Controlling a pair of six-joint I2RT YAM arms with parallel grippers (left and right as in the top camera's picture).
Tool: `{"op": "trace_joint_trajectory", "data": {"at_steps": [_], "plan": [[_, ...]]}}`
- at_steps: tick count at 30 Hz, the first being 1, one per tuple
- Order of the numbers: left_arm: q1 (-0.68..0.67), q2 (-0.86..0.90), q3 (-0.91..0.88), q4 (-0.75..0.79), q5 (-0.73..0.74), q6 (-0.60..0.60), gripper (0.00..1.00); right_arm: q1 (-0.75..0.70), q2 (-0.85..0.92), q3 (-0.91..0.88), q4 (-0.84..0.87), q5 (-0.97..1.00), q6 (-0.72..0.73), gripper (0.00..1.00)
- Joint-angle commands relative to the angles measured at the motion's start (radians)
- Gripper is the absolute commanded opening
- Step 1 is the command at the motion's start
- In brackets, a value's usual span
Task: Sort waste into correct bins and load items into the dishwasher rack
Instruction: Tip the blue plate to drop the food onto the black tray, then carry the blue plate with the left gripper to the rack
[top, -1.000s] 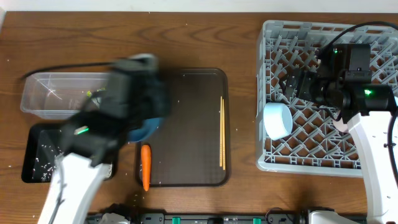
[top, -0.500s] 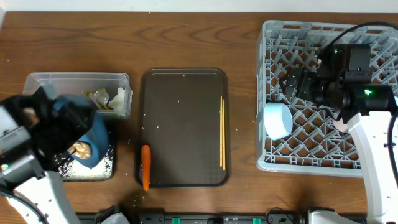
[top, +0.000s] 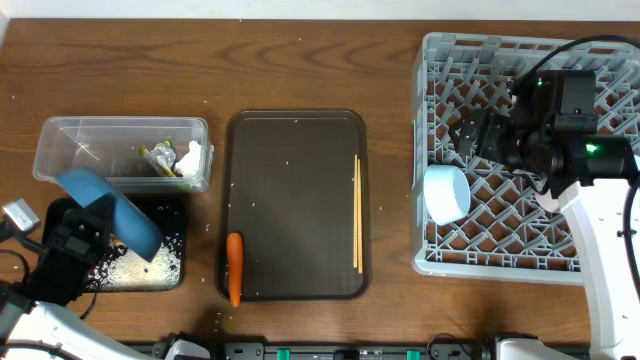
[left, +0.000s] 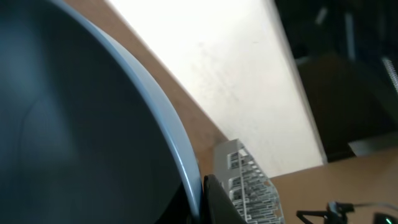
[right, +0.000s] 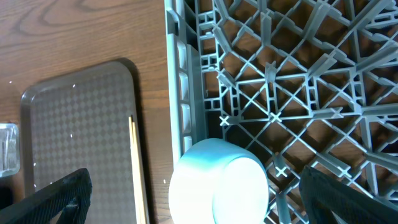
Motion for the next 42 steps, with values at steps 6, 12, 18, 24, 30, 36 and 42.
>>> {"op": "trace_joint_trajectory", "data": {"at_steps": [6, 12, 18, 24, 30, 36, 42], "plan": [[0.003, -0.009, 0.005, 0.001, 0.118, 0.114, 0.06, -0.015, 0.000, 0.010, 0.001, -0.001, 0.014, 0.99], [-0.099, -0.009, 0.005, 0.015, 0.117, 0.116, 0.06, -0.023, -0.002, 0.010, 0.018, -0.001, 0.015, 0.98], [-0.358, -0.009, 0.005, 0.345, 0.117, -0.090, 0.06, -0.108, -0.042, 0.032, 0.052, -0.055, 0.030, 0.98], [-0.630, 0.008, 0.005, 0.937, -0.163, -0.497, 0.06, -0.169, -0.116, 0.037, 0.028, -0.095, 0.025, 0.99], [-0.921, 0.119, 0.005, 1.613, -0.380, -1.033, 0.06, -0.221, -0.170, 0.036, 0.003, -0.094, 0.044, 0.99], [-1.282, 0.343, 0.052, 1.956, -0.665, -1.266, 0.06, -0.317, -0.174, 0.036, -0.009, -0.094, 0.082, 0.99], [-1.557, 0.631, 0.225, 2.084, -0.753, -1.322, 0.06, -0.386, -0.174, 0.036, -0.040, -0.093, 0.082, 0.99]]}}
